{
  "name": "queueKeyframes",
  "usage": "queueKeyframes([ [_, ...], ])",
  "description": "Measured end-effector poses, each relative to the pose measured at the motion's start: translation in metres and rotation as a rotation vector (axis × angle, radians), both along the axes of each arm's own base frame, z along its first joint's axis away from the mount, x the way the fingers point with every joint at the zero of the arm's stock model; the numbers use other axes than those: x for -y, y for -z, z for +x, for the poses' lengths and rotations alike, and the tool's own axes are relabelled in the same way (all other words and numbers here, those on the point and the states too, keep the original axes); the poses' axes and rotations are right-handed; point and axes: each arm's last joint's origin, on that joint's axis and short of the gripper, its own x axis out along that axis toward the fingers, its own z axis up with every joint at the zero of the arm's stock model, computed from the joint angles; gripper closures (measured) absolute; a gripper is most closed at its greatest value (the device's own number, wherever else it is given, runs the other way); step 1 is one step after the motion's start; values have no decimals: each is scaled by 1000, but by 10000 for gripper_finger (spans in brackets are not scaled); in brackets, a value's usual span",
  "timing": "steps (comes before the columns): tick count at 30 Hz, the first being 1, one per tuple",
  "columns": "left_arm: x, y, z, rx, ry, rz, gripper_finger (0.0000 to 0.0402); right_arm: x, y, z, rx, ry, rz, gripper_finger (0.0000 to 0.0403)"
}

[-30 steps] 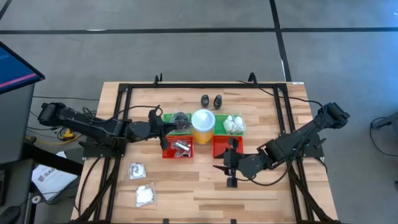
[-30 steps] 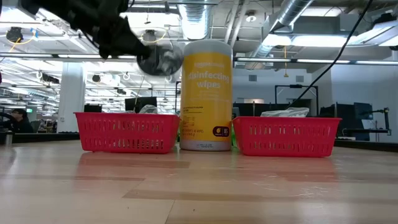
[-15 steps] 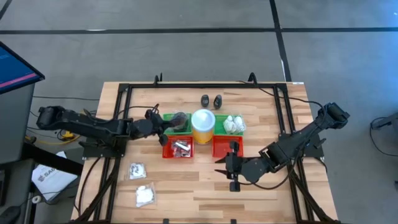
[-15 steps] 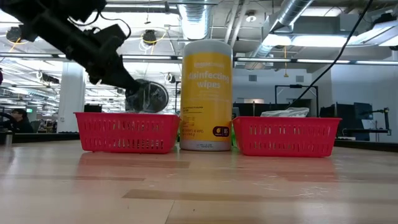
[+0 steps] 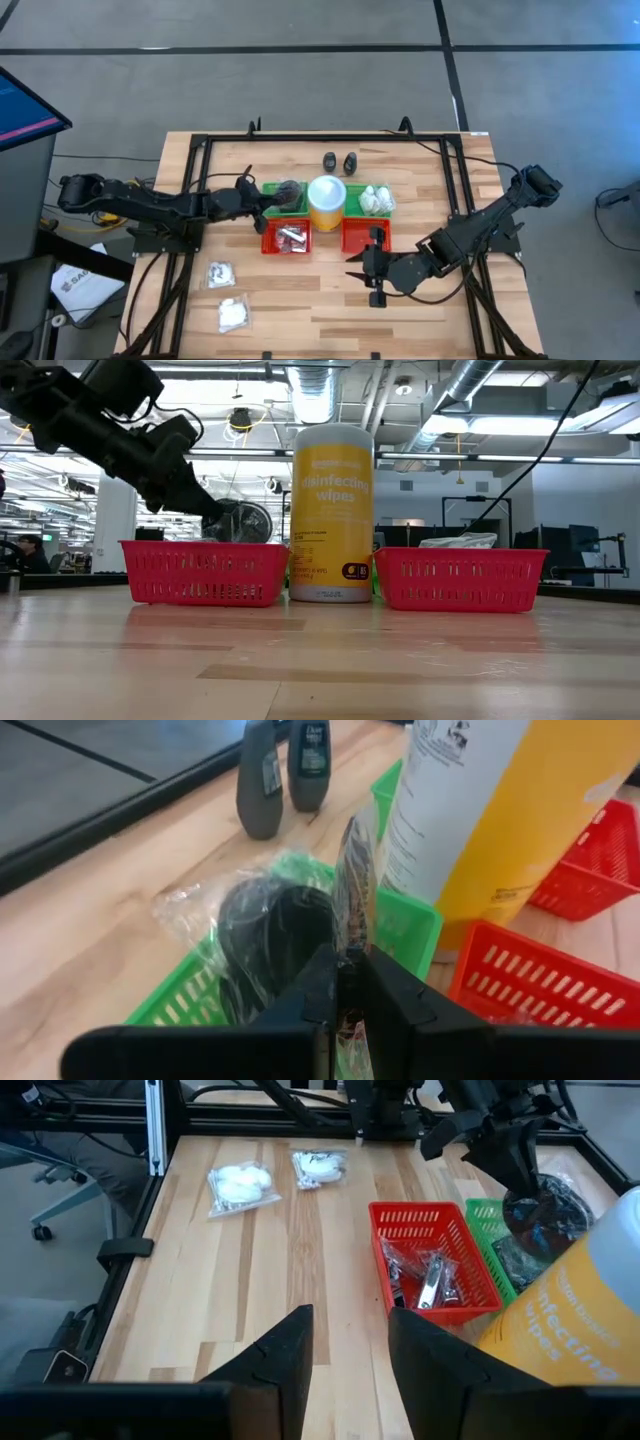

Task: Pick & Place Travel size toiletries
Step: Put the hairbrush into the left green basket

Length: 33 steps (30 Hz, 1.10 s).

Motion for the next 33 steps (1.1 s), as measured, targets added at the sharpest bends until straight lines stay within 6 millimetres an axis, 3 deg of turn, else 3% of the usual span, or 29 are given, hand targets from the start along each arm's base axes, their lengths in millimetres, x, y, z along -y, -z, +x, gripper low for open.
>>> queueKeyframes([
  [8, 0, 10, -6, 35, 5, -4, 385, 0, 0, 0, -1, 0, -1, 280],
  [21, -1, 28, 8, -3, 38, 3, 383, 1, 0, 0, -2, 3, -2, 280],
  [33, -3, 28, 9, 13, 29, 3, 344, 1, 0, 0, -4, 4, -6, 280],
])
